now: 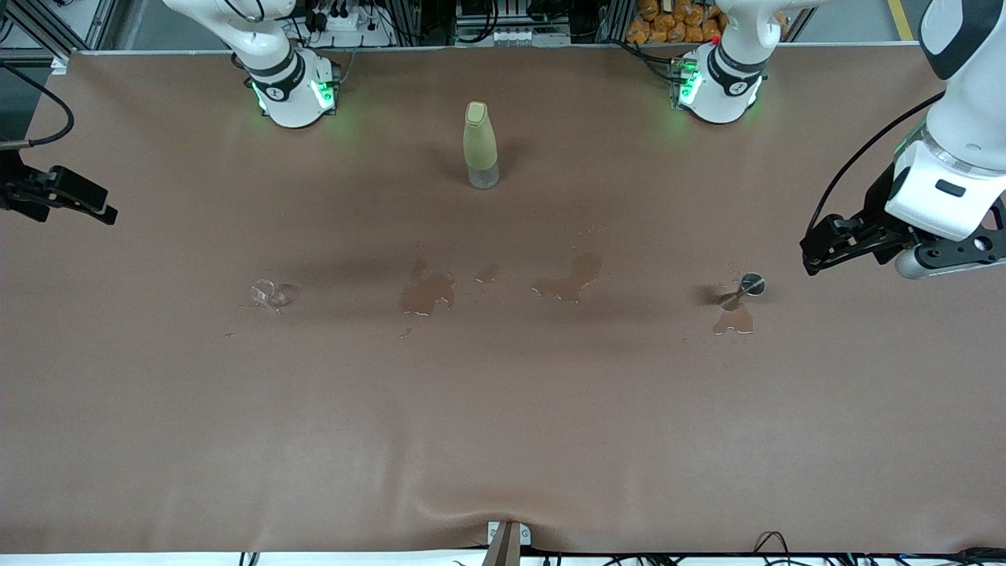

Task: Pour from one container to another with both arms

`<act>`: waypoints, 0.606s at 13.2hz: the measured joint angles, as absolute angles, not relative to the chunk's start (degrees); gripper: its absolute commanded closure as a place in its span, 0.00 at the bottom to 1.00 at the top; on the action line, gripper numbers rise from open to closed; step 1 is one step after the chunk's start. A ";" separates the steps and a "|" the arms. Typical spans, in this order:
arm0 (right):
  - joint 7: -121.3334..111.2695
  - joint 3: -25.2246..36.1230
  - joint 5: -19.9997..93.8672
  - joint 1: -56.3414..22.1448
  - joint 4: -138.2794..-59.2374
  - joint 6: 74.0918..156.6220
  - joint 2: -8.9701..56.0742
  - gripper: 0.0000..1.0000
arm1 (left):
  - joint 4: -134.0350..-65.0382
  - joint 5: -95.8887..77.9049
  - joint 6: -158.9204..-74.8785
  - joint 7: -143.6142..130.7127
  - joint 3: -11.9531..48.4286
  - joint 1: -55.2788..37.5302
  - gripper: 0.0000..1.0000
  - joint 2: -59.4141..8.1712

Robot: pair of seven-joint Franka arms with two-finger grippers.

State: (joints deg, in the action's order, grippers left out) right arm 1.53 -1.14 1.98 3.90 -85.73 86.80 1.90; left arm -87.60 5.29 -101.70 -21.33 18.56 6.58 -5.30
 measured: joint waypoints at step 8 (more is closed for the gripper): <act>1.53 -1.14 1.98 3.90 -85.73 86.81 1.93 0.00 | -87.64 5.29 -101.64 -21.33 17.94 6.73 0.00 -5.31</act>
